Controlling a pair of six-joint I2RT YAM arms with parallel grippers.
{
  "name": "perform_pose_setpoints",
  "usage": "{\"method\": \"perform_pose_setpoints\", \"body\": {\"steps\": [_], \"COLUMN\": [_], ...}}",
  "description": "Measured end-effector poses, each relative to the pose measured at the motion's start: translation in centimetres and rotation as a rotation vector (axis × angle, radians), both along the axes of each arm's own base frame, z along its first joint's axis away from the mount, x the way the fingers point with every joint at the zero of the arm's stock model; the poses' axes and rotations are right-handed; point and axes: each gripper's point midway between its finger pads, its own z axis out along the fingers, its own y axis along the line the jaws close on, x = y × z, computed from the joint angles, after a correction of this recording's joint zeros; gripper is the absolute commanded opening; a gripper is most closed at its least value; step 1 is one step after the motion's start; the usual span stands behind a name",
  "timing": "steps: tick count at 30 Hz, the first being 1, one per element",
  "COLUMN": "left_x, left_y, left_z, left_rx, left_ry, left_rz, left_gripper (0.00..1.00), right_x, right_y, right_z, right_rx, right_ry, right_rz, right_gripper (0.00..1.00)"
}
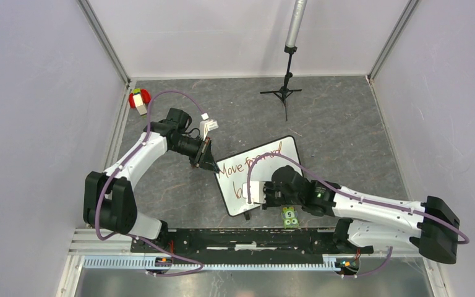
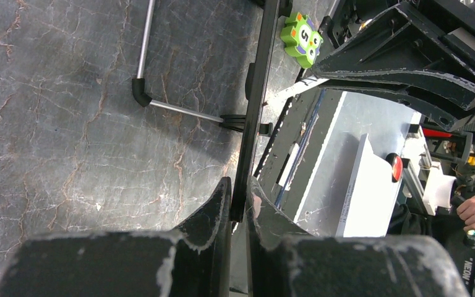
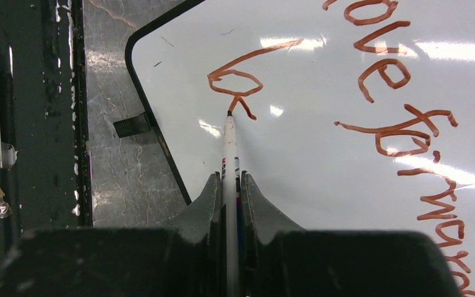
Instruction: Write a sentence on the whiteboard
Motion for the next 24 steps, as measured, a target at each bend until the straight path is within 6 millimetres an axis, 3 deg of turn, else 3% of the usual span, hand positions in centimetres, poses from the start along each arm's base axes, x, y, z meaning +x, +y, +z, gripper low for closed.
{"method": "perform_pose_setpoints", "body": {"steps": [13, 24], "left_x": [0.0, 0.0], "left_y": [0.0, 0.0], "left_z": [0.0, 0.0], "left_rx": [0.001, 0.002], "left_ry": [0.002, 0.002], "left_rz": [-0.001, 0.0], "left_gripper": [0.02, 0.02], "right_x": [0.4, 1.0], "right_y": [-1.3, -1.2], "right_z": [-0.2, 0.5], "right_rx": [-0.019, -0.004], "right_ry": [0.0, 0.001], "right_rz": [-0.032, -0.059], "right_gripper": [0.0, 0.0]}}
